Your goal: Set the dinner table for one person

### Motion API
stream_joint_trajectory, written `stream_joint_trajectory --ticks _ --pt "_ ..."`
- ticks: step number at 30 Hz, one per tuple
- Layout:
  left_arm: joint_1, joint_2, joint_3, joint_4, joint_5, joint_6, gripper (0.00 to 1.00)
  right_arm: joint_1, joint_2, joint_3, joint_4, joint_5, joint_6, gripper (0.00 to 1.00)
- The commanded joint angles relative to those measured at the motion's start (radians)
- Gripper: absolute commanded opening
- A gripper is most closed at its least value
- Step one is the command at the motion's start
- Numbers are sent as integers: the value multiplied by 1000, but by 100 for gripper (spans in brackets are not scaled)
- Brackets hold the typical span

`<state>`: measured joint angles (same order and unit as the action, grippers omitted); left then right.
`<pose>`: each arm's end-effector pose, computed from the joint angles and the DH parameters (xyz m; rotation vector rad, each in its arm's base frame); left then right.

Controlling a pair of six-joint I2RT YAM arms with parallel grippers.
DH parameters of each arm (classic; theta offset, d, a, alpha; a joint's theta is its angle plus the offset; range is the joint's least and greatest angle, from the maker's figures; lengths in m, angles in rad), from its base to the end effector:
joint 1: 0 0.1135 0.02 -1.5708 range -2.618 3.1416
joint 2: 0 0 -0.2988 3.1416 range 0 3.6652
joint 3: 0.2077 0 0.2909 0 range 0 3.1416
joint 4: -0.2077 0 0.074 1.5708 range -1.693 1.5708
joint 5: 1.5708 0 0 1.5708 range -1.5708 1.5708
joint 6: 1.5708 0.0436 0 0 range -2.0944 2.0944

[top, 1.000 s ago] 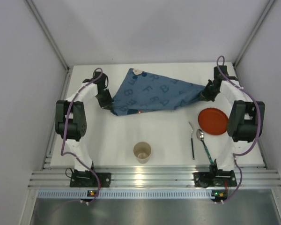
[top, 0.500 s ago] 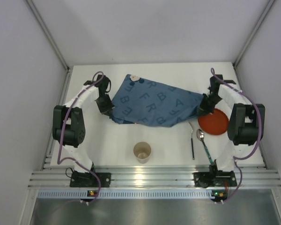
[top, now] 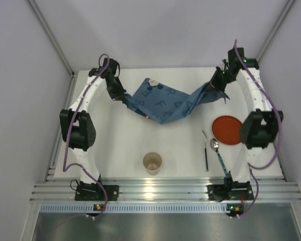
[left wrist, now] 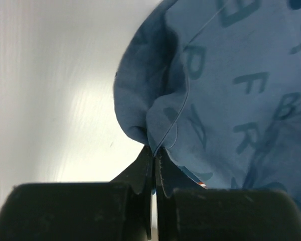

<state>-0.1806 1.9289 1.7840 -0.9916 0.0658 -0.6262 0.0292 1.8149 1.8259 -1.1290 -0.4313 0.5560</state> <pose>0.4564 -0.0863 0.3050 -0.5881 2.6862 -0.3214 0.4252 0.0307 0.3644 0.5789 2.6767 0.7554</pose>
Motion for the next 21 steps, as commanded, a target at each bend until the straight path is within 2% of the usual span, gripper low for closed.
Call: stream_joint_trajectory --ticks 1,2,3,5,6,7,8,9,12,14,15,17,18,19,21 --pt "3 97 182 28 40 -24 0 -18 283 318 -98 -105 59 0" --pt "4 116 275 36 48 -33 0 -21 404 527 -115 -139 86 0" --pt "6 151 319 48 60 -47 0 -53 458 626 -120 -179 173 0" --pt "9 171 415 77 81 -73 0 -93 515 690 27 -338 311 0" --pt "10 185 437 123 97 -84 0 -103 502 646 132 -441 481 0" --pt "13 186 454 143 130 -92 0 -115 477 545 425 -476 569 0" --pt "13 185 478 168 140 -96 0 -118 425 508 587 -498 653 0" --pt "13 171 485 209 149 -93 0 -120 402 486 871 -515 786 1" --pt "13 112 460 289 164 -60 0 -126 354 507 1233 -544 916 0" --pt "12 69 393 320 140 -27 0 -133 299 498 1209 -563 876 4" --pt "12 23 361 335 131 -18 0 -138 264 459 1153 -569 754 6" --pt "12 -16 265 323 95 -3 0 -158 134 250 779 -511 557 15" --pt "12 -43 230 306 56 9 0 -169 100 171 489 -406 374 15" --pt "12 -50 162 253 33 16 0 -184 52 9 377 -356 293 14" --pt "7 -59 83 208 -45 42 0 -184 31 -149 178 -241 106 12"
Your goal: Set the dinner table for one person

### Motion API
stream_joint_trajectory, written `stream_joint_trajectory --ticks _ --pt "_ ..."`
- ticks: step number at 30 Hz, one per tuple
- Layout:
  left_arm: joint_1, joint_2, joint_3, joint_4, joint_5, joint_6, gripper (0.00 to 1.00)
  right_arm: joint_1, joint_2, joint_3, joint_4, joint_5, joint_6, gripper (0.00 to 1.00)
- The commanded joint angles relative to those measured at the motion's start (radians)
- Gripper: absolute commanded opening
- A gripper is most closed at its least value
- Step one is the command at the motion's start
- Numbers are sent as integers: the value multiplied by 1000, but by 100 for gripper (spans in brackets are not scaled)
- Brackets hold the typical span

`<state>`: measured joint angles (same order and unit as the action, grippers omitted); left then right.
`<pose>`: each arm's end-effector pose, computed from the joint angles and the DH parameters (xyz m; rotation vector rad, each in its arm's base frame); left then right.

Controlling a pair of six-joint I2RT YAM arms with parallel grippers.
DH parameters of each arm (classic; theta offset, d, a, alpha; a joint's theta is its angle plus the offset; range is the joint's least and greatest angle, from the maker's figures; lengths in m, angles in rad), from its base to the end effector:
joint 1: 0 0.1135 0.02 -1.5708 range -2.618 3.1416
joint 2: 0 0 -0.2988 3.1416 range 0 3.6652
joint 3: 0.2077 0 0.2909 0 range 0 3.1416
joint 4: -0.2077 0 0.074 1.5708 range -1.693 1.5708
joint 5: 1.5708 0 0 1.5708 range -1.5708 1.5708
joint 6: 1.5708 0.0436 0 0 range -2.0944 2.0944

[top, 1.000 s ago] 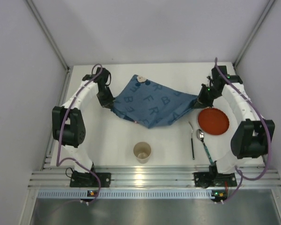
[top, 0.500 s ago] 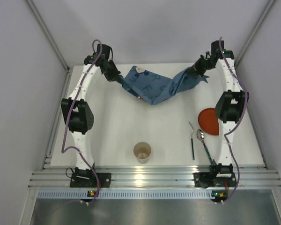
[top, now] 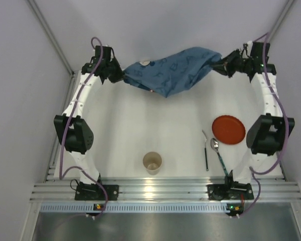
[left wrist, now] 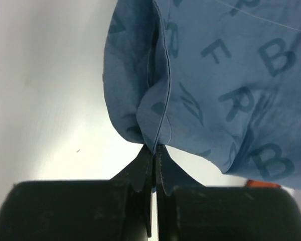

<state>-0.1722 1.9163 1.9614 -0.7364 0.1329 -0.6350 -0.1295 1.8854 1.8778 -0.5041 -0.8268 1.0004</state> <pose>0.4849 -0.0902 0.3927 -0.4613 2.2745 -0.5706 0.4879 -0.0312 0.4048 0.6773 2.0883 1.3708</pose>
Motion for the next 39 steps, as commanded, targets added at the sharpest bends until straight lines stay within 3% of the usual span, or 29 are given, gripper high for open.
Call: stream_joint_trajectory --ticks 1,5,6,7,19,25,27,28,39 --pt "-3 -40 -132 -76 -124 54 0 -21 -43 -353 -480 176 -377 15" --pt "-3 35 -272 -233 -207 51 0 -15 -71 -650 -464 207 -465 23" --pt "-3 52 -300 -242 -202 49 0 -16 -75 -689 -427 213 -471 34" --pt "-4 52 -352 -241 -190 43 0 -16 -65 -730 -425 221 -477 37" --pt "-19 -82 -489 -210 -160 0 0 -16 -137 -626 -525 327 -522 37" --pt "-21 -122 -503 -192 -182 -3 0 -9 -137 -525 -449 273 -487 30" --pt "-21 -117 -486 -187 -176 -2 0 8 -132 -513 -403 316 -474 2" --pt "-21 -112 -480 -185 -173 -2 0 16 -132 -517 -389 339 -473 0" --pt "-21 -76 -427 -193 -138 12 0 114 -157 -781 -225 543 -470 0"
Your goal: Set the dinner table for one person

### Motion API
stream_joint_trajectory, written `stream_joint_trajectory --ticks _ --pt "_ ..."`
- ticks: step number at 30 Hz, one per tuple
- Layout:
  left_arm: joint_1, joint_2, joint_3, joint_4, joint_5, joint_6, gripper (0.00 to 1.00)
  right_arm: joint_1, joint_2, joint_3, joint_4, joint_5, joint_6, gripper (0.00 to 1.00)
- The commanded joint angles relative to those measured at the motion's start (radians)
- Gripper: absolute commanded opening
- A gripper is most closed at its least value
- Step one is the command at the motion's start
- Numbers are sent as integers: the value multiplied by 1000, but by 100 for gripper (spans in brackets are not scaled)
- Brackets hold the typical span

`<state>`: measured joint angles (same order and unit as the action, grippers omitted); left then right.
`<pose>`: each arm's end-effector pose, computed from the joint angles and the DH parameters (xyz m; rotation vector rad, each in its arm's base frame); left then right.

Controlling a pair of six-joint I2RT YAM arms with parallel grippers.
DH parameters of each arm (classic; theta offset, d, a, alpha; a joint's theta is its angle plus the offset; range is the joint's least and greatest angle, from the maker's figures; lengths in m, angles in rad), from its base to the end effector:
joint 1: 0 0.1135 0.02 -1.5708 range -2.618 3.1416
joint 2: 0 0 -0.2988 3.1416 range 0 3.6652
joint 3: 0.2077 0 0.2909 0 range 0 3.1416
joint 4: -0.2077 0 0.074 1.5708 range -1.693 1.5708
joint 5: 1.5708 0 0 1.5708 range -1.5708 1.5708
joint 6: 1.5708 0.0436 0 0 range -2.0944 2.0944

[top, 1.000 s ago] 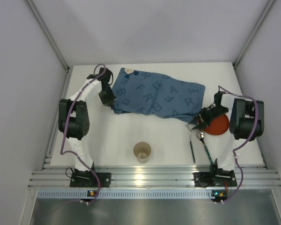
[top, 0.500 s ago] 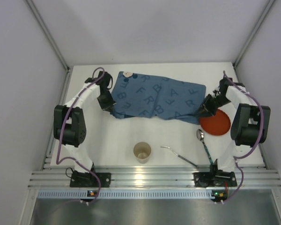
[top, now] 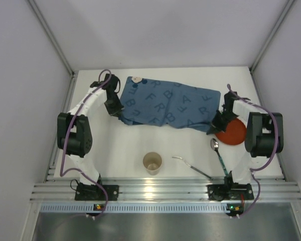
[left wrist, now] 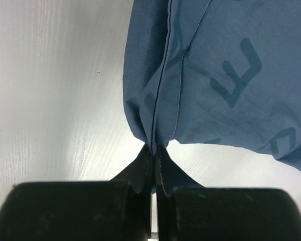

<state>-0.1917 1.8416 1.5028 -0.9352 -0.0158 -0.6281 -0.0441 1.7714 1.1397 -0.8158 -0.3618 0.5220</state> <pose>0.4151 -0.0799 0.2509 -0.6222 2.7908 -0.1496 0.3591 -0.0004 0.1727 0.8195 2.9408 0.5871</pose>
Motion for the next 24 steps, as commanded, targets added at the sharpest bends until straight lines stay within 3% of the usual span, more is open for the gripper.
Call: stream_joint_trajectory --ticks 1,7,8,11,16,24 --pt "-2 1 33 3 11 8 0 33 -35 -53 98 90 10 0" --pt "-3 -10 60 -40 -3 39 0 36 -50 -103 217 115 35 1" --pt "-3 -12 66 -46 -9 44 0 36 -65 -104 224 124 38 20" --pt "-3 -15 71 -51 -21 54 0 36 -131 -123 239 171 42 48" --pt "-5 -18 65 -54 -9 51 0 36 -139 -133 241 234 50 54" --pt "-5 -5 91 -62 -6 73 0 67 -76 -170 251 273 50 48"
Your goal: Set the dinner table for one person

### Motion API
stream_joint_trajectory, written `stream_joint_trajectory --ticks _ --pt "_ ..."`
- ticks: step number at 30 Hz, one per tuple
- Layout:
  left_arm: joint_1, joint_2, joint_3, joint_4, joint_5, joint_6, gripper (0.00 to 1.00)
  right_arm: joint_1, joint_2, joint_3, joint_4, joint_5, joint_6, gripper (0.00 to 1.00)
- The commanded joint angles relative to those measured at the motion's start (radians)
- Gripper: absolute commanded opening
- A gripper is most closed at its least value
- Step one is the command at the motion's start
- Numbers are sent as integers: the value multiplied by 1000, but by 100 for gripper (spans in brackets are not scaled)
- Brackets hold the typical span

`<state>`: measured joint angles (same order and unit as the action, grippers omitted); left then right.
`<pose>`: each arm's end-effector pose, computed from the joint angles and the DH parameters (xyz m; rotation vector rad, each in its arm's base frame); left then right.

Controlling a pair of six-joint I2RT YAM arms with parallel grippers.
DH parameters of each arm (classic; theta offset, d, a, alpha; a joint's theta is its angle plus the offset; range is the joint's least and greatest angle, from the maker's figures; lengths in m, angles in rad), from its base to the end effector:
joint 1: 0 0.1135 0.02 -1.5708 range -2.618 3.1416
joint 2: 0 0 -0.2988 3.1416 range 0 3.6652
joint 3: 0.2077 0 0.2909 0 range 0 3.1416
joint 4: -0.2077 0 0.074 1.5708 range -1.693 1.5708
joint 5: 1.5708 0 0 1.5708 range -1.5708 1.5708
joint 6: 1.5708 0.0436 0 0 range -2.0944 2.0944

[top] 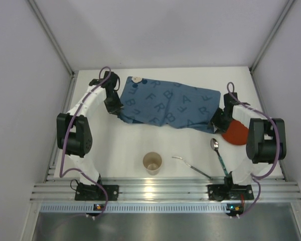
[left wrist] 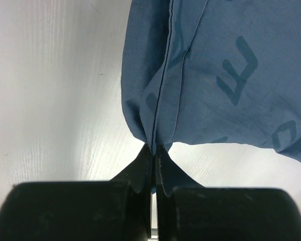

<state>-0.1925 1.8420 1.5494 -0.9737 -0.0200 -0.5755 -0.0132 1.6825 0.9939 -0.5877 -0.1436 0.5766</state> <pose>0.4175 -0.0805 0.2645 -0.5465 2.7957 -0.1373 0.3453 0.0017 0.1638 0.8081 2.7662 0.3179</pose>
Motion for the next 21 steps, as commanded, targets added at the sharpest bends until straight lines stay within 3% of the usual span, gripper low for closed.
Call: stream_joint_trajectory --ticks 1,3,5,7,8,9,14,21 --pt "-5 -1 46 -23 -1 22 0 39 14 -27 26 56 -6 47" --pt "-4 2 48 -26 2 26 0 56 20 -37 29 67 -9 45" --pt "-4 10 52 -26 2 29 0 74 25 -49 42 68 -11 36" --pt "-4 16 57 -33 0 39 0 84 29 -54 43 70 -9 24" --pt "-4 16 64 -34 -3 43 0 88 28 -58 40 70 -8 7" --pt "-4 16 70 -39 -5 49 0 88 17 -58 35 72 -9 0" --pt "-4 20 90 -54 -15 62 0 85 -78 7 -108 127 -35 0" --pt "-4 3 45 -20 -18 31 0 24 -334 78 -376 223 -64 0"
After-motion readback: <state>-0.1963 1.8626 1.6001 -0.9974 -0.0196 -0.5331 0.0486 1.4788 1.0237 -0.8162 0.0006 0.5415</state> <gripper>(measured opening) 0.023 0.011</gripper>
